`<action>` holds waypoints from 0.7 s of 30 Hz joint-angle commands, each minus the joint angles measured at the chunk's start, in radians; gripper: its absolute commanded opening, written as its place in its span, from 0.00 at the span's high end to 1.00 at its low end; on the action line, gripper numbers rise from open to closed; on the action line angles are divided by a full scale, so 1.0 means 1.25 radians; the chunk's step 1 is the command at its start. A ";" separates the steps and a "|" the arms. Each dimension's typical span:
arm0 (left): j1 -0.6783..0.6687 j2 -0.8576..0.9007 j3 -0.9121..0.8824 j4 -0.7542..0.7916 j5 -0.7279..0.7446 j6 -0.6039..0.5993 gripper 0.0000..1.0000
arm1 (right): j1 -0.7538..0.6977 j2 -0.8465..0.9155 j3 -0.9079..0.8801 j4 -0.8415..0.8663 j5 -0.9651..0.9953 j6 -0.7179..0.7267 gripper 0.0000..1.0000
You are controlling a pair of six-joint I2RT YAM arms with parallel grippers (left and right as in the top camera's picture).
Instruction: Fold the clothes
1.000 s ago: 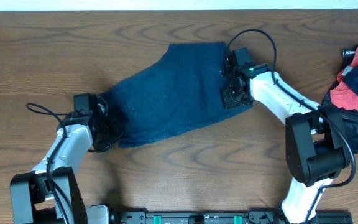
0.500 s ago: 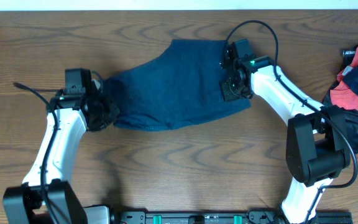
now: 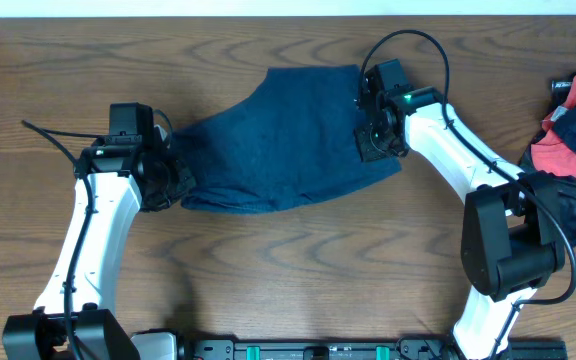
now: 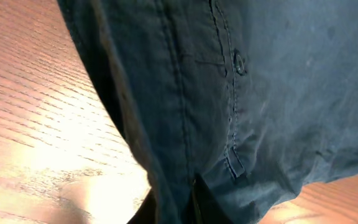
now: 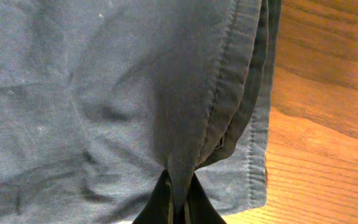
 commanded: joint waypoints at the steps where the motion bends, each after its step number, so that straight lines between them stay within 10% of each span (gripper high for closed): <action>1: -0.002 0.003 0.011 -0.013 -0.013 0.016 0.78 | 0.007 -0.025 0.017 -0.005 0.012 -0.010 0.99; 21: -0.002 0.002 0.016 0.006 -0.013 0.014 0.94 | 0.007 -0.063 0.049 0.002 0.045 -0.013 0.99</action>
